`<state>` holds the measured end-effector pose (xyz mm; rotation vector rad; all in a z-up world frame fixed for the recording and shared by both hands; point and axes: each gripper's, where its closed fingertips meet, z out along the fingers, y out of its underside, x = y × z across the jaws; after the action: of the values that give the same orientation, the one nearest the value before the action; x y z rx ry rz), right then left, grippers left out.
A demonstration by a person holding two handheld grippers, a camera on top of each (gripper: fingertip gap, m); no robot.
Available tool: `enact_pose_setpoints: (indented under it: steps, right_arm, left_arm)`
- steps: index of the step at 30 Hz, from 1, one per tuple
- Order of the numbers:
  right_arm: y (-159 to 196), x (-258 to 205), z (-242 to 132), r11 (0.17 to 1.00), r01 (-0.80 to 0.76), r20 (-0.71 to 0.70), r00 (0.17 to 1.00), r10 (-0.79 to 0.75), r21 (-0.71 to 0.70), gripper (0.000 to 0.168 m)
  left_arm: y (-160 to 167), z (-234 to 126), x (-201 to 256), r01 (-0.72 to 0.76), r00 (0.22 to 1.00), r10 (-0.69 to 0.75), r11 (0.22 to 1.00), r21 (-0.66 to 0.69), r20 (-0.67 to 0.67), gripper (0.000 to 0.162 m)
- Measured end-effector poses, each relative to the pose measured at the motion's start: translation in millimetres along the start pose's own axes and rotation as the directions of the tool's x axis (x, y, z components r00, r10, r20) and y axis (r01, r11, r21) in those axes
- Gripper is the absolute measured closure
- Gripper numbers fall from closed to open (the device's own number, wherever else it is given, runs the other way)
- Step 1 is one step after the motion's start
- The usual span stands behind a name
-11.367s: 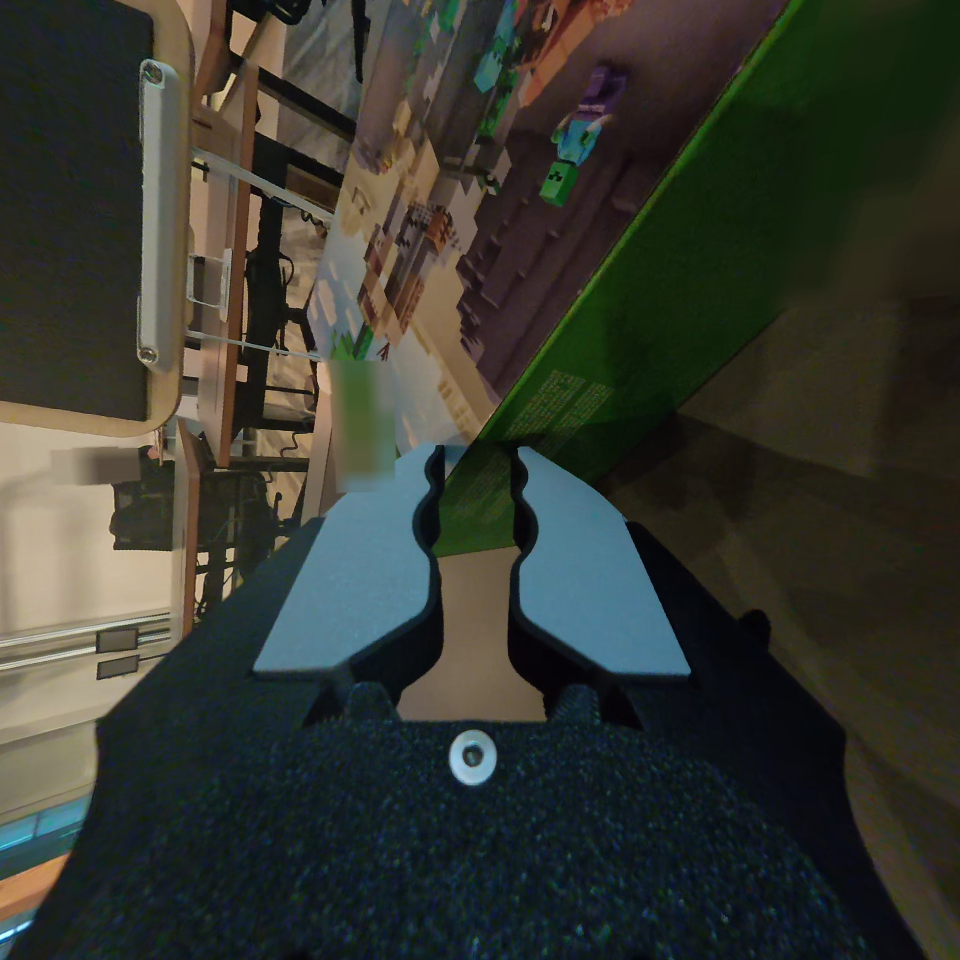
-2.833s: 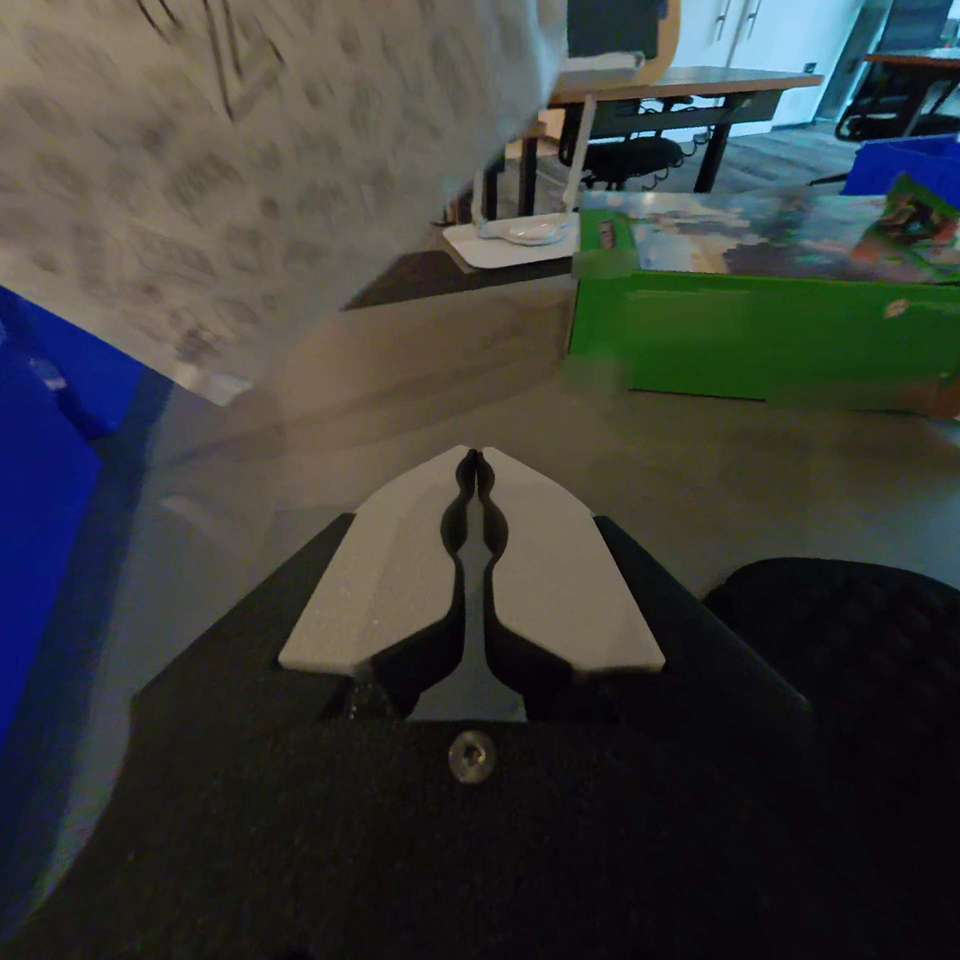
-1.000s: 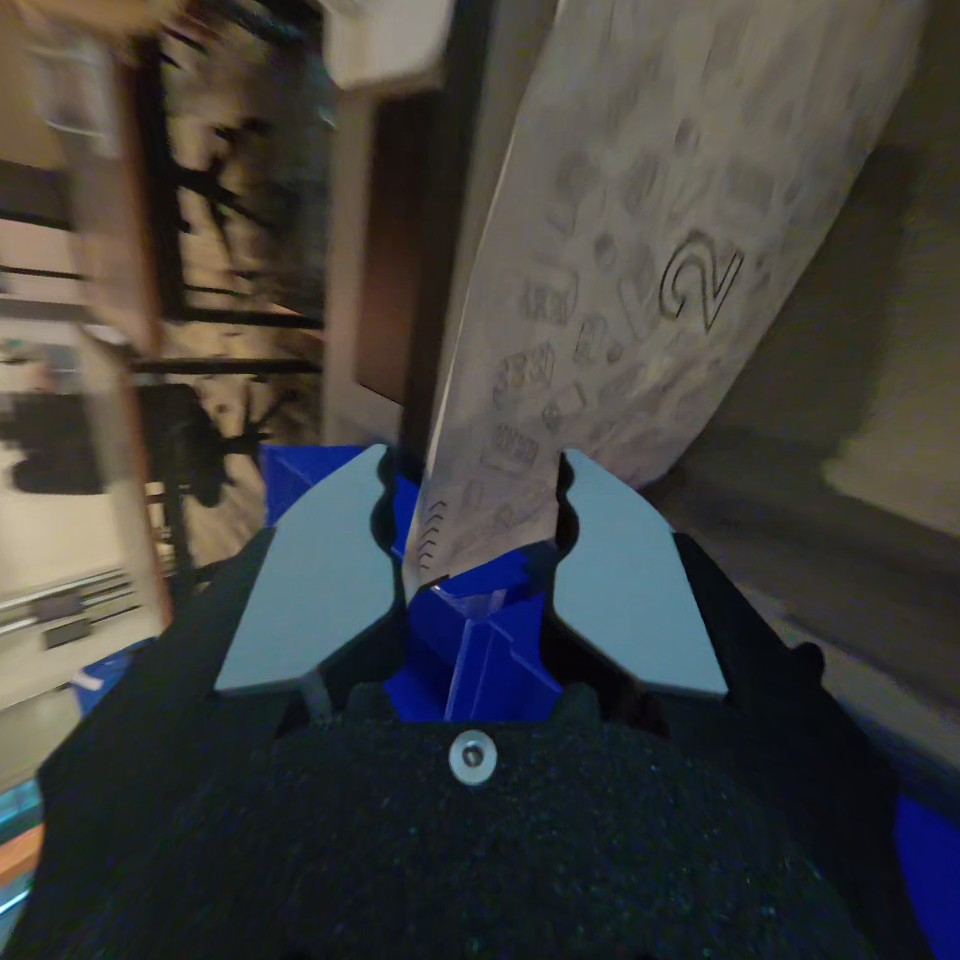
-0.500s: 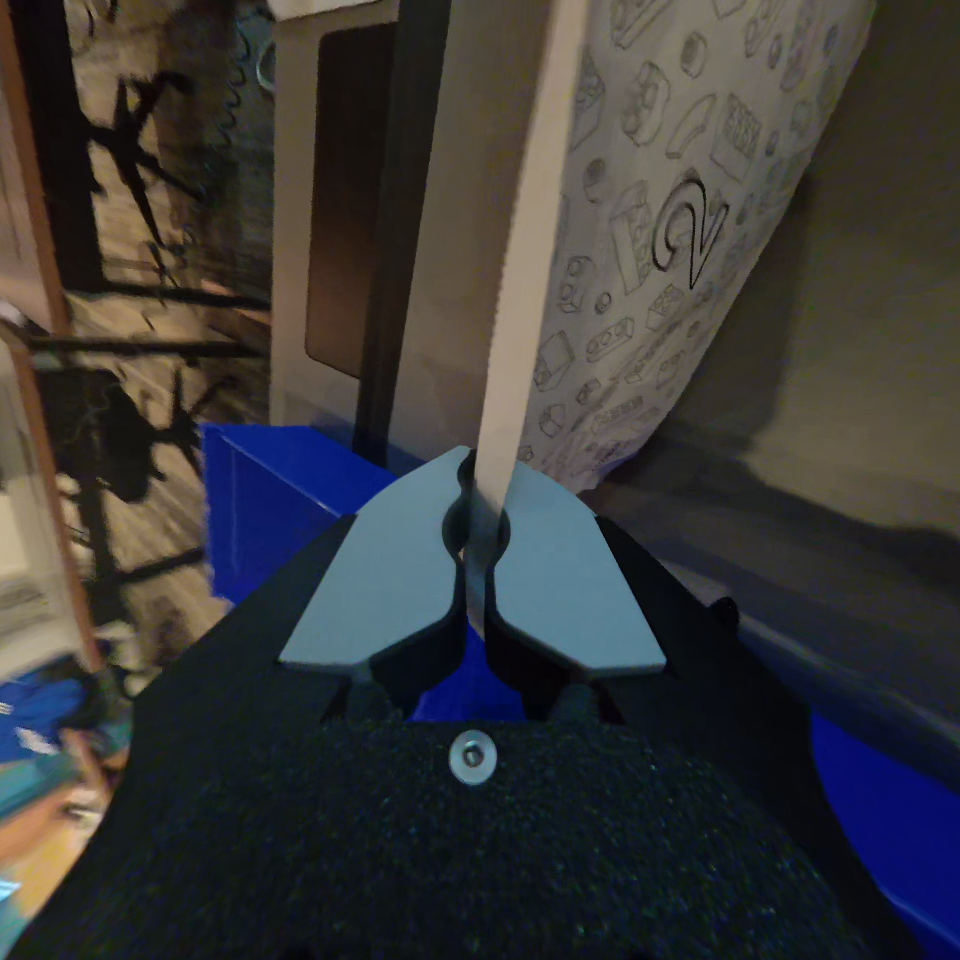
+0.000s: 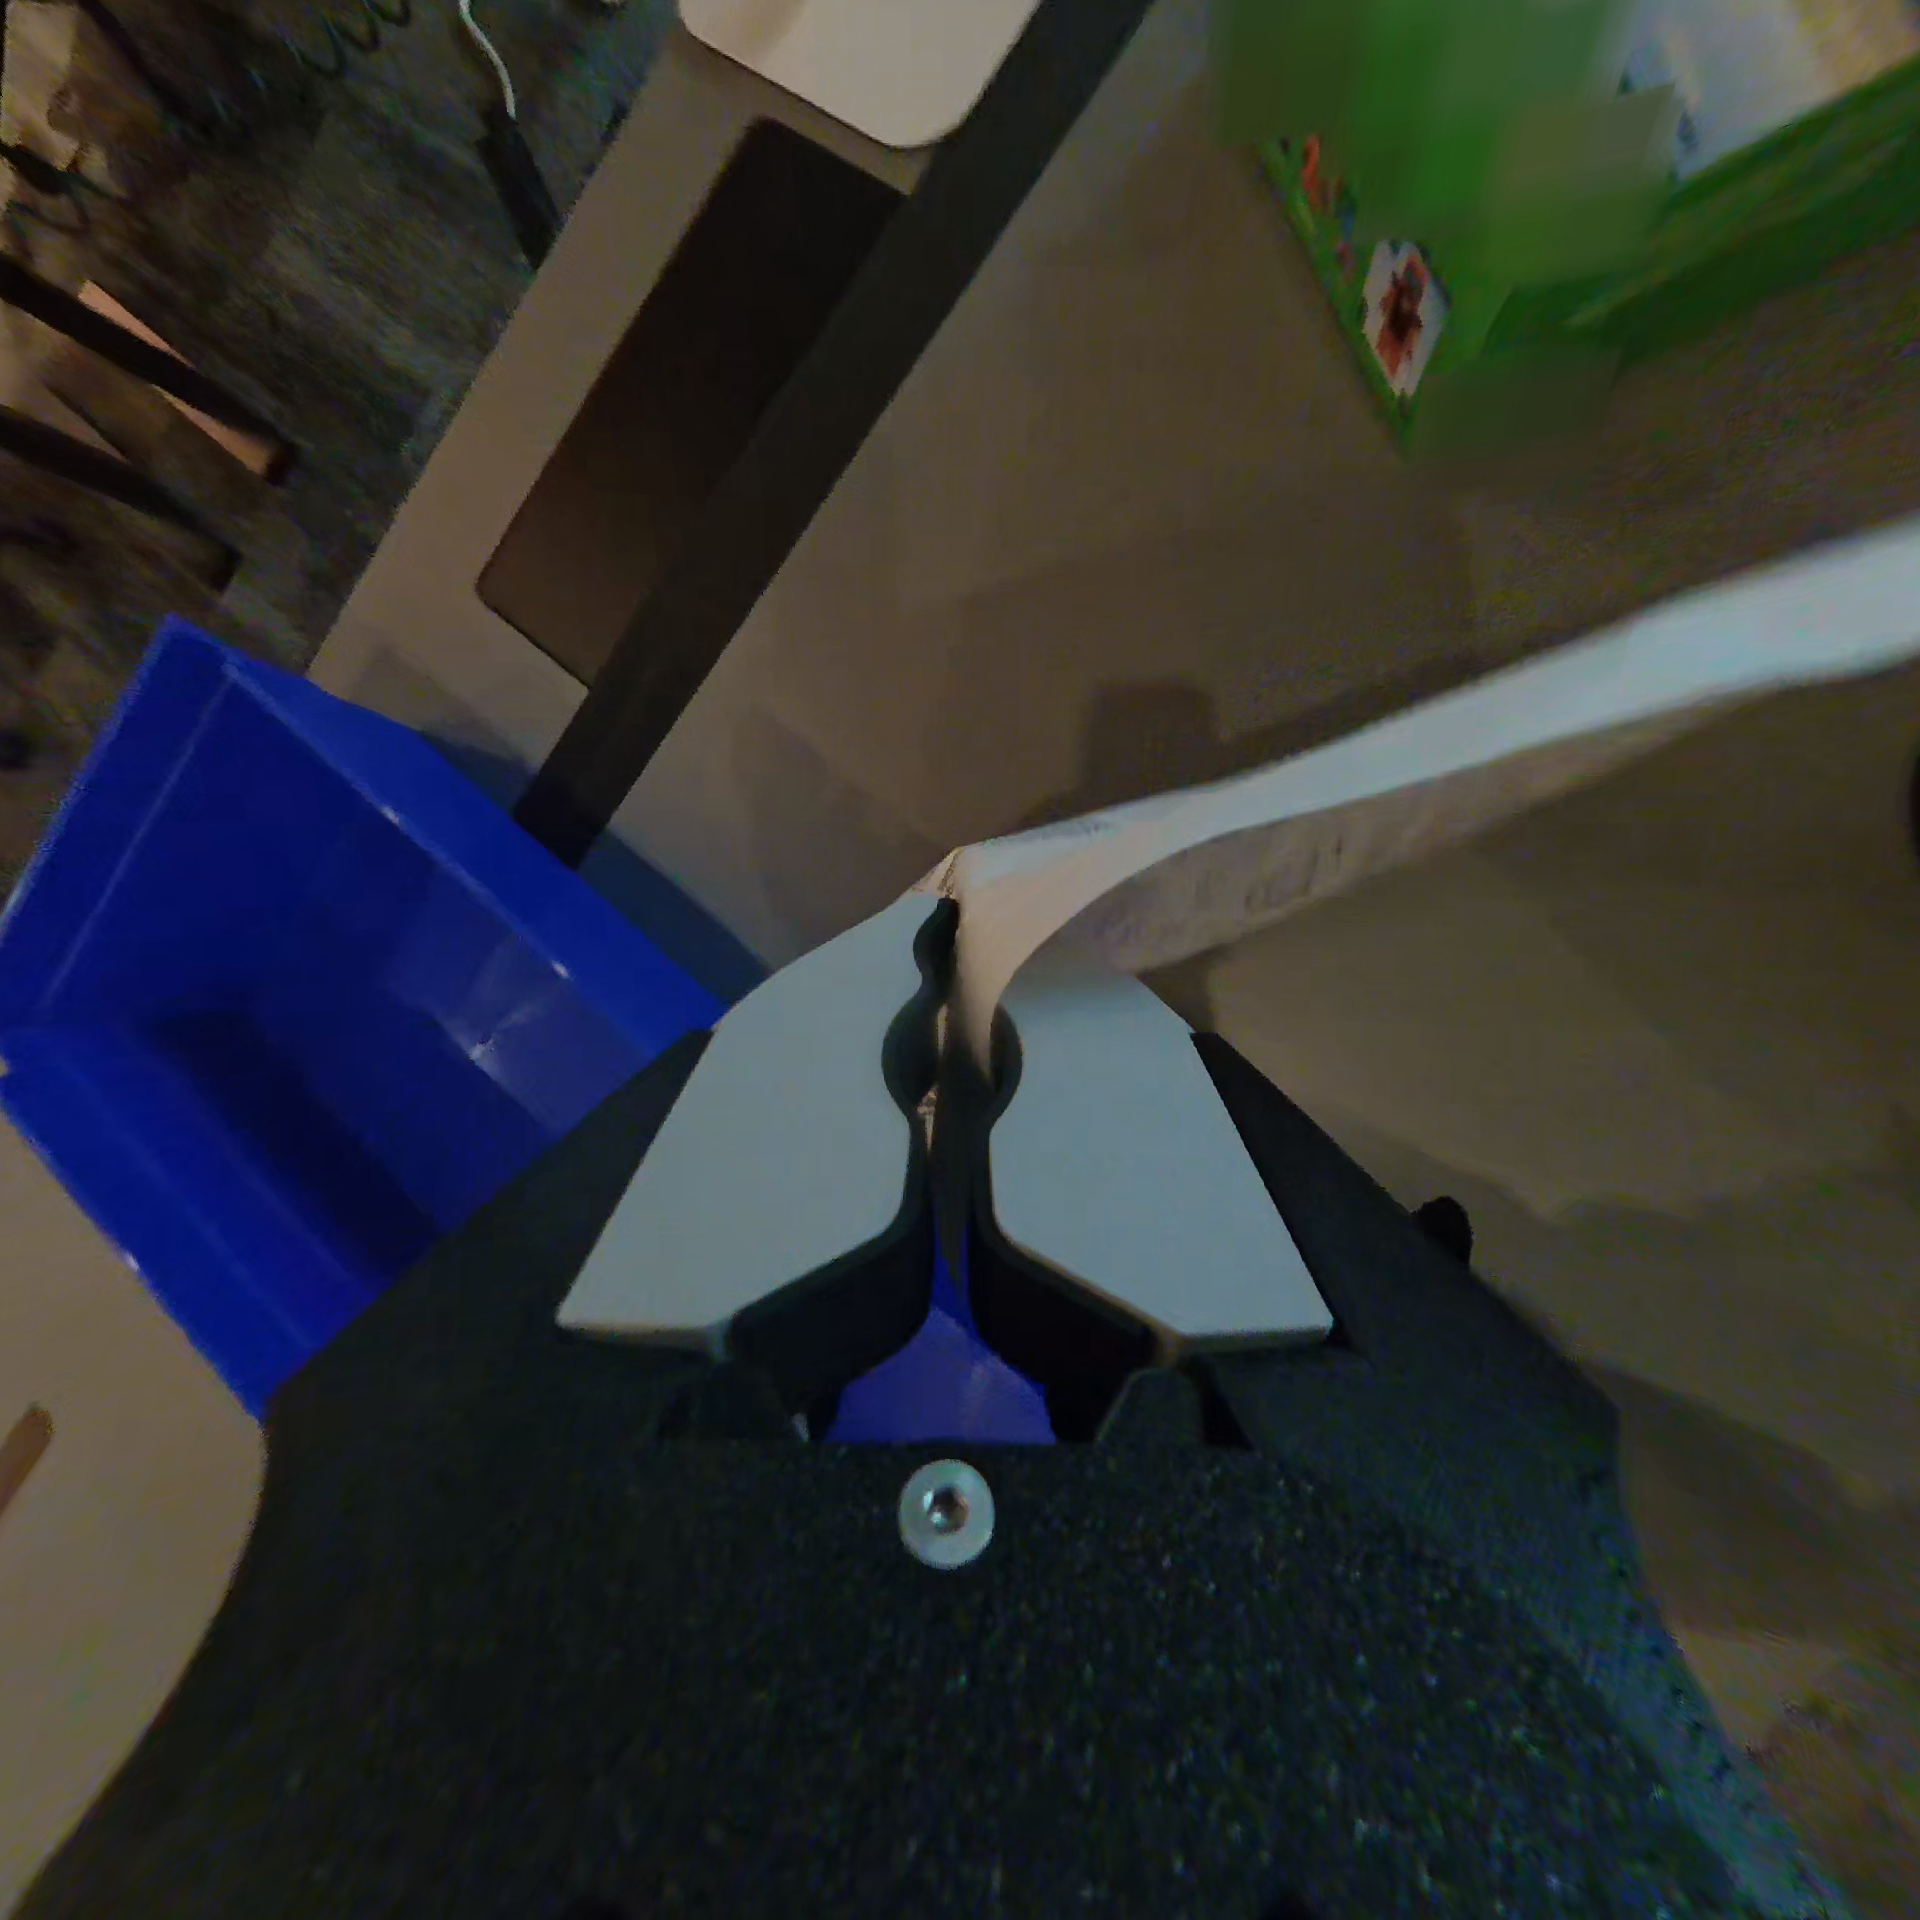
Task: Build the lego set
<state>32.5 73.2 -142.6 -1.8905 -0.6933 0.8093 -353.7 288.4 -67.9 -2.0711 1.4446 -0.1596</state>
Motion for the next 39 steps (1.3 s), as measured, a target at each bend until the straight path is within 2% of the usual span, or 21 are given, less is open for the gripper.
enact_pose_setpoints:
  steps: [1,6,9,15,19,23,26,31,35,39]
  right_arm:
    - [1,1,0,1.000,-0.005,0.001,1.000,0.005,0.000,0.141]
    - [1,1,-1,1.000,-0.014,0.008,1.000,0.013,0.006,0.141]
    - [-2,0,-1,1.000,-0.014,0.015,1.000,0.014,0.016,0.141]
    - [0,0,0,1.000,-0.024,0.015,1.000,0.024,0.011,0.141]
    - [2,4,2,0.999,-0.037,0.008,0.999,0.037,-0.009,0.141]
    - [0,5,6,0.999,-0.046,0.004,0.999,0.046,-0.026,0.141]
    - [-2,6,8,0.998,-0.042,0.003,0.999,0.042,-0.042,0.141]
    - [-3,6,10,0.997,-0.040,0.018,0.999,0.041,-0.058,0.141]
    - [-4,4,13,0.998,-0.046,0.039,0.998,0.048,-0.051,0.141]
    - [-2,6,16,0.997,-0.059,0.041,0.997,0.061,-0.054,0.141]
  left_arm:
    - [-2,-4,-3,0.017,1.000,-0.017,1.000,0.003,0.004,0.161]
    - [-19,-28,-26,0.101,0.993,-0.104,0.993,0.056,0.057,0.161]
    - [-32,-46,-55,0.240,0.963,-0.254,0.961,0.138,0.093,0.161]
    - [-44,-81,-137,0.467,0.836,-0.538,0.803,0.371,0.111,0.161]
    - [-39,-99,-200,0.573,0.699,-0.702,0.665,0.479,0.139,0.161]
    - [-12,-99,-249,0.666,0.545,-0.813,0.569,0.481,0.207,0.161]
    - [17,-95,-270,0.698,0.492,-0.809,0.587,0.410,0.322,0.161]
    - [77,-88,-282,0.789,0.397,-0.813,0.539,0.295,0.426,0.161]
    - [124,-81,-282,0.835,0.357,-0.790,0.509,0.209,0.498,0.162]
    - [153,-72,-277,0.858,0.367,-0.773,0.496,0.133,0.518,0.161]
